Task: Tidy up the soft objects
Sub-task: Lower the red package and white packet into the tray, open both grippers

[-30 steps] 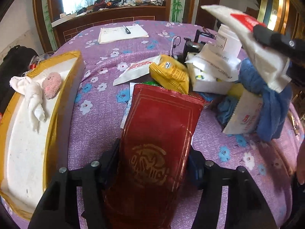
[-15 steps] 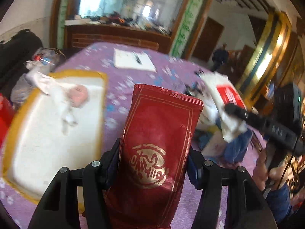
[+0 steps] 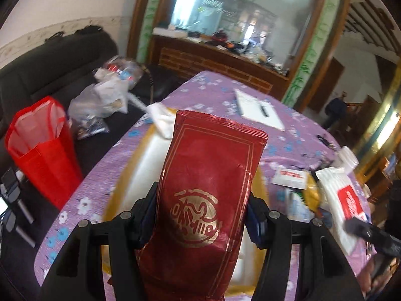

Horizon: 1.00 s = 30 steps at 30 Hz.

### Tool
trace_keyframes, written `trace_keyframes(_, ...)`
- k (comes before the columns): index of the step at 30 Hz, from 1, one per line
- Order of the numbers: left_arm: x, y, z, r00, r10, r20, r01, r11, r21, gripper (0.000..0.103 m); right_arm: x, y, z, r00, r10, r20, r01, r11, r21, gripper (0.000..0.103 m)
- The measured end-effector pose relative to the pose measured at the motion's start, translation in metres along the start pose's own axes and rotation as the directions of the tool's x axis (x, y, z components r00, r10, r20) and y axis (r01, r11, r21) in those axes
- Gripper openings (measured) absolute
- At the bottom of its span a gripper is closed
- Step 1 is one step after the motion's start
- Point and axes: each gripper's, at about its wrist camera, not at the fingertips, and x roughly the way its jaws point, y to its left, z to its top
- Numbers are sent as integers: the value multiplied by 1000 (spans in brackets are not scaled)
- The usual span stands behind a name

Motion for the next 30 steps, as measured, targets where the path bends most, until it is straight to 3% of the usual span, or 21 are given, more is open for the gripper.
trace_keyframes(4,18,20,4,999,10,-37,-11,999,-36,60,42,25,10,999,9,-35,-9,1000,-7,34)
trace_keyframes(6,27,25,5,999,21,-49,-23,999,-42,60,68,33,16,998,-36,-47,36,999,-19,34)
trace_keyframes(14,54,42,9,995,14,-101,-21,997,-68,60,141,24,24,986,-96,-137,103,994,45,34)
trace_keyframes(24,68,49,7,990,5,-138,-18,996,-89,60,165,27,25,970,-164,-178,164,986,-15,36)
trace_keyframes(30,67,48,8,989,-5,-151,-9,996,-93,65,157,30,23,972,-164,-168,158,986,-44,54)
